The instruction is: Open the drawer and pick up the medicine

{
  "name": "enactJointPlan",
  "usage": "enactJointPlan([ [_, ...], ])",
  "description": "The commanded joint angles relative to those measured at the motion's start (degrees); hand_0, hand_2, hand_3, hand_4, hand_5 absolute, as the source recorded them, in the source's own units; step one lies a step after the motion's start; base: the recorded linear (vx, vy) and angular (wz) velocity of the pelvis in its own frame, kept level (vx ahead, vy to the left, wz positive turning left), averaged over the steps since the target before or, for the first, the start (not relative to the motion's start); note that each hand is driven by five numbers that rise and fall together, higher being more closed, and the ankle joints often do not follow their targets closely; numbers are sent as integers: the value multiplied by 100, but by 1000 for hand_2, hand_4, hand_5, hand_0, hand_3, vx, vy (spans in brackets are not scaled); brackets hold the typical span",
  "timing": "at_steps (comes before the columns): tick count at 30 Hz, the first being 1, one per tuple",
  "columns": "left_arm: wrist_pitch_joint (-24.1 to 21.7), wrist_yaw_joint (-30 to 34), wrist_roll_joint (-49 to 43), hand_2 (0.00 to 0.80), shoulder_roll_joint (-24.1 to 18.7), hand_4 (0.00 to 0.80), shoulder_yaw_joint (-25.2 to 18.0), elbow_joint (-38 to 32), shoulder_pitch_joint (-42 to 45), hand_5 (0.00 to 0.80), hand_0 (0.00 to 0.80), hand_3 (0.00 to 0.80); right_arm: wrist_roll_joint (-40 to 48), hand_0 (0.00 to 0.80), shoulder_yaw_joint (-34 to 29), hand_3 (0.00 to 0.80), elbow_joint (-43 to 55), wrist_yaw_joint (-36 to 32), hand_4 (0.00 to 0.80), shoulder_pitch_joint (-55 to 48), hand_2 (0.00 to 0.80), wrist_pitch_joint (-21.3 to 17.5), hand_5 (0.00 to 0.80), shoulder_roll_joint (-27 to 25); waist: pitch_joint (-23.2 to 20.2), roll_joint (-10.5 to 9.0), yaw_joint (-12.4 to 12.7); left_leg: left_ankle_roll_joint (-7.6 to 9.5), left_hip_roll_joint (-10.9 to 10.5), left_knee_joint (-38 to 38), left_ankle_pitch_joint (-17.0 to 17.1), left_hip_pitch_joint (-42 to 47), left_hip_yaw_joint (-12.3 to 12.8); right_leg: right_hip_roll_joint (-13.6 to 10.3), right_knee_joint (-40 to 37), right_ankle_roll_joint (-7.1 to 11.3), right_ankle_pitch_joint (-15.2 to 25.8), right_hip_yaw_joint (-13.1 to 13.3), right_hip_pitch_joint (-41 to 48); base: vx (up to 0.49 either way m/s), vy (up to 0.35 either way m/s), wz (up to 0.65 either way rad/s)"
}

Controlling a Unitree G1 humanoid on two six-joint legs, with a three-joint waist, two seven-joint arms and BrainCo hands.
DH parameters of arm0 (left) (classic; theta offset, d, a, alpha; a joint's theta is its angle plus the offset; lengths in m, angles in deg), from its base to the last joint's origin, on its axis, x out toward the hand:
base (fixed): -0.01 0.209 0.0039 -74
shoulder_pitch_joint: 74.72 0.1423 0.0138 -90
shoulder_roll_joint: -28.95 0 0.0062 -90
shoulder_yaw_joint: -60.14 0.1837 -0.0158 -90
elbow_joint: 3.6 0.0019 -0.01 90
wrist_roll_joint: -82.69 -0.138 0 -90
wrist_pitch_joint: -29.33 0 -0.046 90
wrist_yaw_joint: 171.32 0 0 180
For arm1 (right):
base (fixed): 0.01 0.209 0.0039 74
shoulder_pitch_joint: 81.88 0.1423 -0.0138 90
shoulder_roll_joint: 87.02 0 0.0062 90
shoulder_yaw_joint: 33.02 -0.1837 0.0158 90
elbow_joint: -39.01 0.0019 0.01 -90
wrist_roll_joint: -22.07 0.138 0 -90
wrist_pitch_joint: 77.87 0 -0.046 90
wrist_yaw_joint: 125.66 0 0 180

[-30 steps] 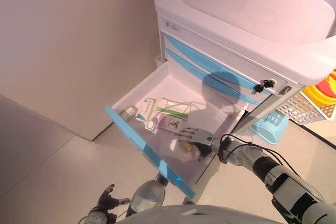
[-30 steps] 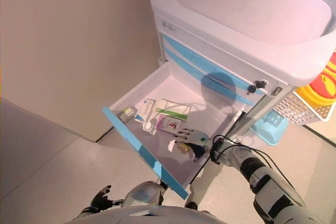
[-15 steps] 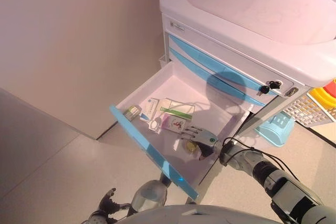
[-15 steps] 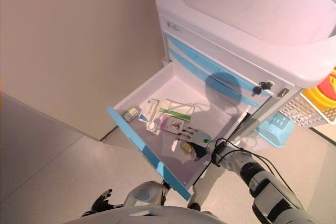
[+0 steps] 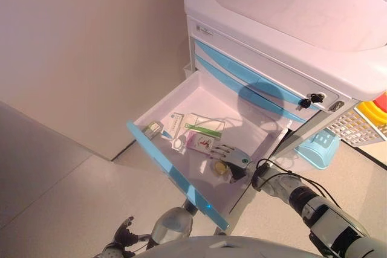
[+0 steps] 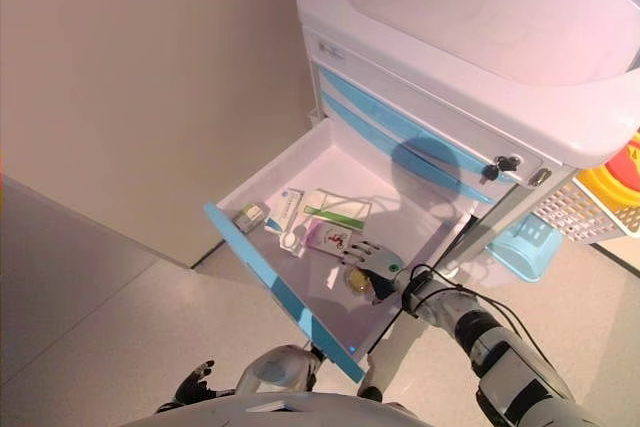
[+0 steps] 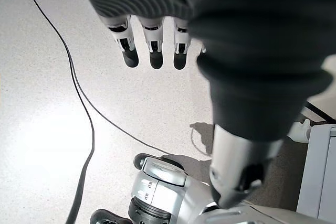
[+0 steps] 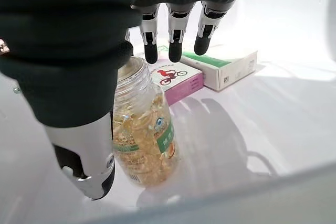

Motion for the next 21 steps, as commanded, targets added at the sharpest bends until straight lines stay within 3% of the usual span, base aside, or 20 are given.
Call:
enactJointPlan([
  [1,-181,-14,-154,0,92,0,293,35,68,0,0,0,137,800,-109,800,343,158,800,-82,800,-6,800,-76,-55,48,75,145,-297,167,-576,-54,-59,-417,272,215,253,108,-294,0,0,0],
  [17,-178,-11,-231,0,61,0,323,-22,73,0,0,0,387,800,-111,800,513,-65,800,-57,800,-63,800,-129,-8,7,73,171,-293,192,-579,-69,-48,-406,281,222,272,132,-305,0,0,0],
  [21,-66,-13,-230,0,44,0,288,-133,110,0,0,0,926,800,-169,800,1015,-452,800,-57,800,-257,800,-276,-17,-46,24,190,-278,193,-600,-31,-22,-396,252,248,309,175,-283,0,0,0],
])
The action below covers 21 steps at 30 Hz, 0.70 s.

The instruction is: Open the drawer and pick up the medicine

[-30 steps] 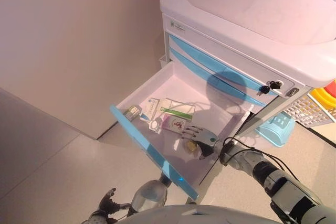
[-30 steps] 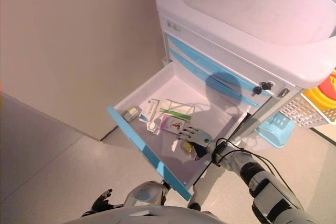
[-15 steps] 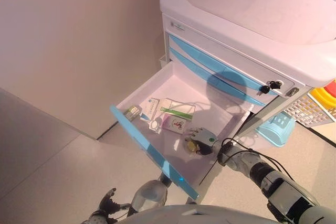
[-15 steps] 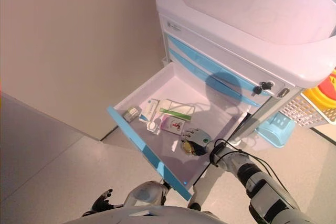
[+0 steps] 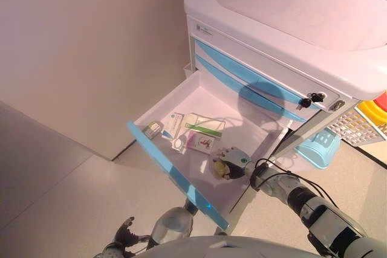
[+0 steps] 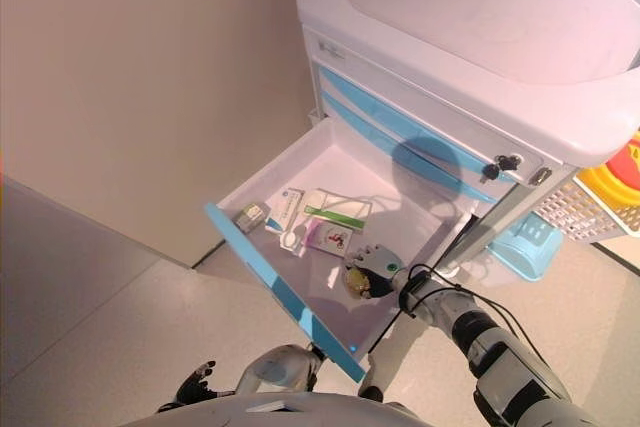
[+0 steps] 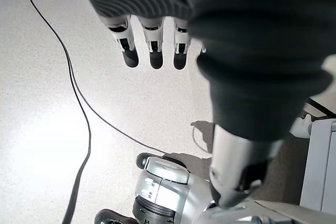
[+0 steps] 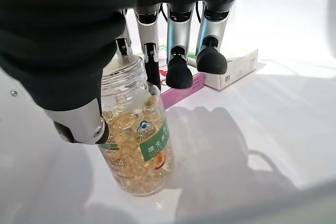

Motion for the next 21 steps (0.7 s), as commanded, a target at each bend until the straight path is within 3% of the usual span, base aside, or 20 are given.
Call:
enactJointPlan([
  [1,-28,-8,-119,0,37,0,164,-159,127,0,0,0,981,800,-159,800,1176,-448,800,-66,800,-271,800,-353,-42,-77,13,195,-274,198,-604,-32,-7,-393,237,258,322,181,-274,0,0,0],
  [8,179,88,-100,0,-193,0,-127,-305,168,0,0,0,3989,800,-710,800,3869,-2941,800,-128,800,-192,800,-1456,-154,-308,-265,260,-169,185,-666,52,239,-302,156,315,417,475,-291,-1,-41,-14],
  [12,179,141,-13,0,-310,0,-204,-250,141,0,0,0,6284,800,-1345,800,4843,-4080,800,160,800,422,800,-1886,-246,-411,-470,289,-106,209,-720,103,448,-263,110,335,478,676,-323,12,-16,-33],
  [13,163,144,31,0,-338,0,-203,-217,125,0,0,0,6945,800,-1561,800,5050,-4321,800,293,800,757,800,-1884,-267,-436,-524,291,-89,219,-741,123,507,-254,101,337,488,726,-327,18,-9,-33],
  [16,120,188,79,0,-412,0,-219,-171,102,0,0,0,8323,800,-2111,800,5301,-4427,800,673,800,1279,800,-1749,-282,-466,-598,302,-55,241,-821,213,650,-228,119,334,465,874,-316,20,-15,-31],
  [21,157,252,76,0,-468,0,-179,-258,124,0,0,0,9373,800,-2765,800,4976,-3794,800,1338,800,1538,800,-1590,-358,-457,-618,315,-30,248,-869,267,763,-221,90,346,476,936,-302,18,3,-19],
])
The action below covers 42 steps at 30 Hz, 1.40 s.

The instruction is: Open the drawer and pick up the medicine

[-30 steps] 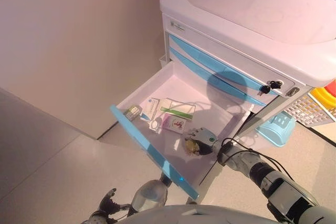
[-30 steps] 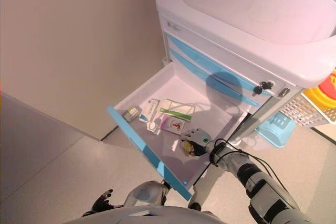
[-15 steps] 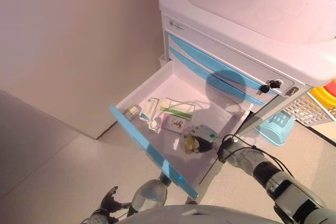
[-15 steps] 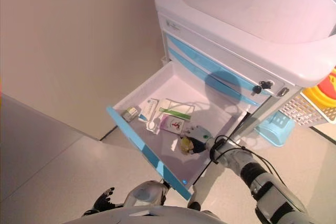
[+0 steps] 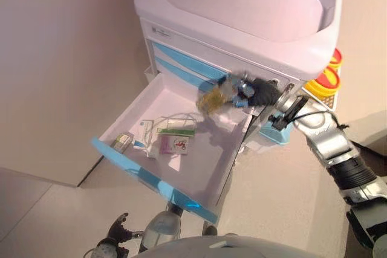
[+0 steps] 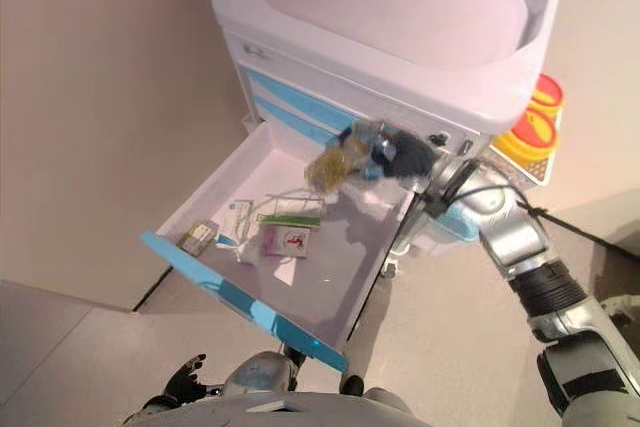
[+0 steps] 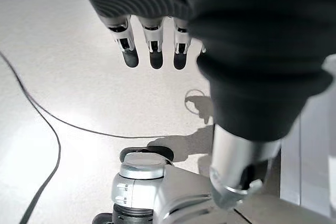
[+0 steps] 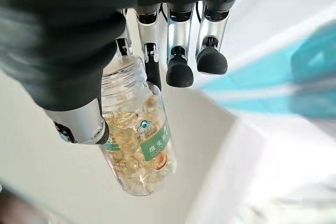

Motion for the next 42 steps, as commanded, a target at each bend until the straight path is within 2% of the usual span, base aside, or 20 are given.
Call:
enactJointPlan([
  [1,-59,55,37,0,-170,0,-19,113,91,0,0,0,1085,800,-494,800,-80,761,800,621,800,40,800,157,-438,7,63,196,-159,259,-780,31,48,-241,5,272,297,-26,-182,0,0,0],
  [4,21,81,26,0,-199,0,37,112,60,0,0,0,1191,800,-747,800,-552,1359,800,1010,800,127,800,107,-467,4,93,188,-146,241,-801,79,87,-238,-4,264,278,-29,-147,32,-3,0],
  [10,229,113,75,0,-257,0,179,77,12,0,0,0,1158,800,-844,800,-1715,2019,800,1760,800,309,800,-480,-497,-9,203,153,-131,185,-788,119,89,-238,-48,237,249,-102,-87,0,0,0],
  [16,442,141,134,0,-343,0,311,-6,-49,0,0,0,904,800,-438,800,-2873,2340,800,2583,800,456,800,-984,-474,-47,353,108,-150,176,-761,111,3,-250,-64,190,210,-239,-19,16,3,8],
  [22,558,247,180,0,-463,0,389,-200,-64,0,0,0,-237,800,237,800,-3842,2445,800,3356,800,556,800,-1380,-428,-54,525,77,-186,181,-720,66,-142,-271,-42,153,168,-384,12,12,10,13],
  [28,646,294,192,0,-573,0,421,-440,-3,0,0,0,-1370,800,1180,800,-4383,2137,800,4029,800,733,800,-1899,-353,-103,677,60,-218,193,-685,7,-275,-285,9,118,125,-492,15,4,4,20],
  [34,700,326,150,0,-689,0,362,-582,116,0,0,0,-2082,800,2164,800,-4754,1229,800,4694,800,716,800,-2298,-321,-178,759,63,-240,140,-619,-18,-346,-282,14,116,137,-554,14,12,6,10],
  [42,666,326,152,0,-753,0,343,-693,197,0,0,0,-2711,800,2674,800,-4861,489,800,4879,800,545,800,-2390,-270,-241,767,83,-254,121,-577,-44,-343,-276,37,130,160,-522,-24,3,4,4],
])
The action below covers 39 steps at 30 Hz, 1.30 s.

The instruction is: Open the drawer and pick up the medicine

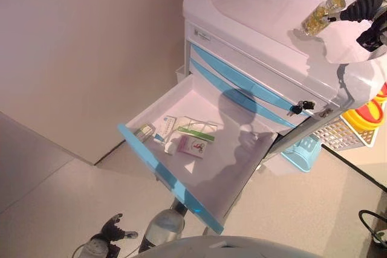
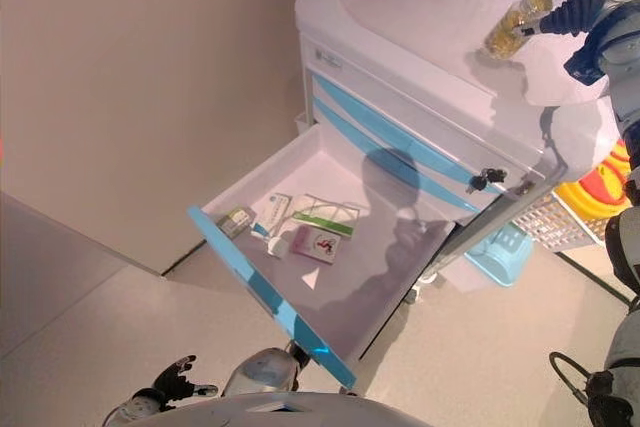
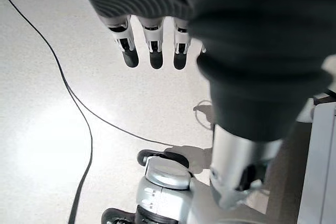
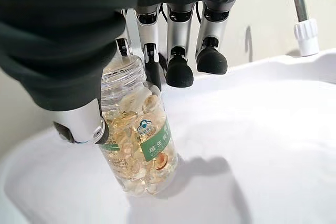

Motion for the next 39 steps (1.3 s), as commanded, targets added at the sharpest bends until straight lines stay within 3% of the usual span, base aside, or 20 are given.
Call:
enactJointPlan([
  [1,-90,-19,116,0,-329,0,163,-236,193,0,0,0,-224,800,487,800,249,-149,800,615,800,-238,800,-482,-216,-85,91,95,-95,118,-598,19,164,-280,425,124,158,125,-418,0,0,0],
  [13,-131,-9,122,0,-389,0,128,-285,139,0,0,0,-541,800,528,800,254,-765,800,377,800,-349,800,-420,-118,-134,90,97,-91,149,-575,-26,201,-273,414,157,212,171,-446,0,0,0],
  [14,-124,-6,117,0,-396,0,131,-280,129,0,0,0,-556,671,529,671,207,-720,671,376,671,-384,671,-410,-106,-139,101,98,-91,155,-577,-31,198,-275,418,159,212,165,-448,0,0,0],
  [15,-123,-7,114,0,-396,0,135,-276,125,0,0,0,-547,107,526,107,181,-661,107,378,107,-397,107,-407,-100,-140,104,100,-92,156,-578,-31,194,-274,421,159,212,166,-449,0,0,0],
  [16,-123,-3,130,0,-404,0,149,-265,120,0,0,0,-467,0,509,0,140,-551,0,378,0,-396,0,-406,-94,-136,110,101,-94,157,-577,-32,186,-272,422,164,216,171,-449,0,0,0],
  [27,-361,-93,93,0,-402,0,186,132,104,0,0,0,897,0,142,0,179,987,0,783,0,-572,0,-559,-162,-172,19,115,-56,116,-634,70,295,-265,410,220,226,240,-412,0,0,0],
  [34,-548,-134,82,0,-375,0,221,439,70,0,0,0,1919,0,-197,0,509,2198,0,1090,0,-787,0,-775,-303,-148,-206,140,11,76,-707,187,516,-284,433,275,221,352,-424,-2,-7,-9],
  [39,-569,-137,41,0,-305,0,315,576,-48,0,0,0,2789,0,-938,0,817,3090,0,757,0,-1066,0,-818,-382,-61,-476,168,53,124,-823,249,735,-295,489,310,185,531,-479,-33,-28,-19],
])
